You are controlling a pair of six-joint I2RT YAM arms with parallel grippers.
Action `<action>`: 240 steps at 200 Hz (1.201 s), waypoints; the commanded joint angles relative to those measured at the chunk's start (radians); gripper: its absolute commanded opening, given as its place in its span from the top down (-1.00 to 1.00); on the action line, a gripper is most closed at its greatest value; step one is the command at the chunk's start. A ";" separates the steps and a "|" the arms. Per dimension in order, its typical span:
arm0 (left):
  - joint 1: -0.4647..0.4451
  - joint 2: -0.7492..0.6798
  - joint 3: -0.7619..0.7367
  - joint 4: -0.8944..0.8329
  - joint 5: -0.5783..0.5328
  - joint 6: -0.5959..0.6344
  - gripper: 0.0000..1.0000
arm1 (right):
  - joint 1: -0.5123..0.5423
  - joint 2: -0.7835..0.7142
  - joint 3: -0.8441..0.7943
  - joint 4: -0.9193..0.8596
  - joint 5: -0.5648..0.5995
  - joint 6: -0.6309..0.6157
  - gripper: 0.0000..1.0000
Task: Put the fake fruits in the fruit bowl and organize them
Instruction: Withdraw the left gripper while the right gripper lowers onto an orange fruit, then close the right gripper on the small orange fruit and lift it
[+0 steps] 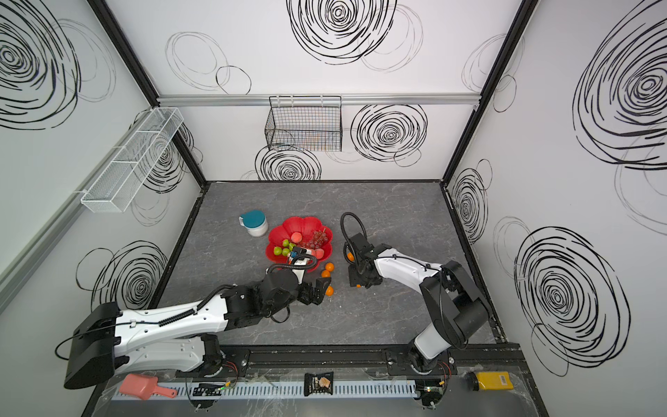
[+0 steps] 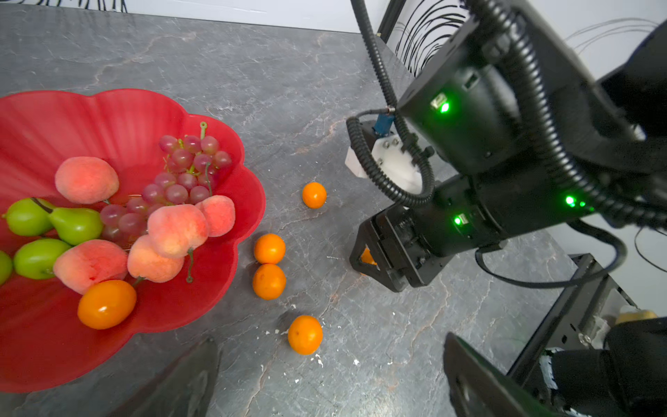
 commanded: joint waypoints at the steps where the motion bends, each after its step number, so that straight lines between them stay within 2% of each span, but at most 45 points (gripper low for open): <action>1: 0.022 -0.022 -0.012 0.006 -0.032 -0.025 -0.99 | -0.004 0.016 0.030 -0.020 0.009 -0.008 -0.14; 98: 0.137 -0.117 -0.099 0.076 0.043 -0.093 -0.99 | -0.003 0.017 0.004 -0.037 -0.007 -0.005 0.01; 149: 0.211 -0.131 -0.101 0.012 0.058 -0.175 -0.99 | -0.003 -0.006 -0.013 -0.038 -0.001 -0.003 0.13; 166: 0.239 -0.128 -0.088 -0.012 0.097 -0.149 -0.99 | -0.001 -0.015 -0.010 -0.042 -0.003 0.001 0.18; 202: 0.242 -0.137 -0.036 -0.142 0.009 -0.112 -0.99 | 0.010 -0.049 -0.003 -0.061 0.014 0.004 0.21; 240: 0.284 -0.187 -0.061 -0.135 0.037 -0.095 -0.99 | 0.044 -0.111 0.027 -0.073 0.001 0.030 0.21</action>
